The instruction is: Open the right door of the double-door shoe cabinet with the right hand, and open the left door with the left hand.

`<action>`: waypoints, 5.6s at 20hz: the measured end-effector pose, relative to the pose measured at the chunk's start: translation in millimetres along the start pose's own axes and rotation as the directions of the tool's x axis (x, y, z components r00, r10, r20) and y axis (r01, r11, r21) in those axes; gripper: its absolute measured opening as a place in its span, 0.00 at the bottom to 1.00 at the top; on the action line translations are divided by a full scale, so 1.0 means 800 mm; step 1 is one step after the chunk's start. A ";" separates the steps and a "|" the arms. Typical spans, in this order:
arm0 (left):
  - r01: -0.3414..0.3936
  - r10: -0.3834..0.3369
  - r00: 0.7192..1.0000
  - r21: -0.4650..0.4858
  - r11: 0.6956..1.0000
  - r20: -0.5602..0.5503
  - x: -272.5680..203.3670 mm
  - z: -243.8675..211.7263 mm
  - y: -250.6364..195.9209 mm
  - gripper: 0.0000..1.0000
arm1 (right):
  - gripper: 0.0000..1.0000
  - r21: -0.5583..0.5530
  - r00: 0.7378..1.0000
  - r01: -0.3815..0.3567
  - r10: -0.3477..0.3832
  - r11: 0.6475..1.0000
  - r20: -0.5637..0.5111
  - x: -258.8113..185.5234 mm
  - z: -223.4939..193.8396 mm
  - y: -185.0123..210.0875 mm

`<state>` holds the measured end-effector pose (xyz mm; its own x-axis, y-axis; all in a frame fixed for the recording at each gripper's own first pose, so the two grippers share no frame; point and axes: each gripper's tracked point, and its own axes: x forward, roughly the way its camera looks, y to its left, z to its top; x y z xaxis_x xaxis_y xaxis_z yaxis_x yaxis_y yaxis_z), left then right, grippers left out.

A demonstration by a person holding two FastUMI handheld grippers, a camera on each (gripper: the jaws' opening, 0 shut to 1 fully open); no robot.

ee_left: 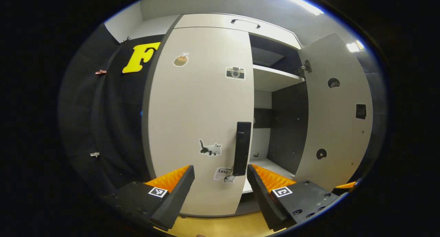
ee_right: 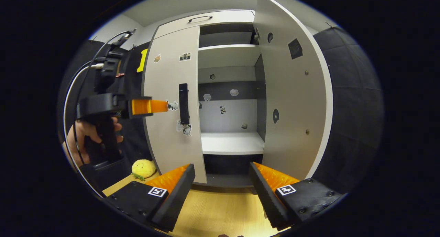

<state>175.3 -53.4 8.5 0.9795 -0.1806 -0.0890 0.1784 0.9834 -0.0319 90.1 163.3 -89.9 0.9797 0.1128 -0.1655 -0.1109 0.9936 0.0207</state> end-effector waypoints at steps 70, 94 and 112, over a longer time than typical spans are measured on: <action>0.016 -0.016 1.000 -0.039 0.999 0.000 -0.146 0.016 0.103 0.13 | 1.00 0.024 0.990 0.143 -0.143 0.989 -0.018 0.010 -0.033 0.038; -0.160 0.158 0.987 -0.051 0.986 -0.034 -0.257 0.010 0.216 0.05 | 1.00 0.013 0.991 0.131 -0.131 0.991 0.004 -0.004 0.015 0.021; -0.205 0.204 0.979 -0.014 0.979 -0.016 -0.348 -0.041 -0.030 0.87 | 0.99 0.060 0.994 0.000 -0.007 0.998 0.111 -0.112 0.062 -0.056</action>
<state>-105.1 -27.4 1.3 0.9937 0.0240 -0.1096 -0.0271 0.9993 -0.0273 15.6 108.9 -27.0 0.9929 0.1052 -0.0553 -0.1007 0.9917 0.0797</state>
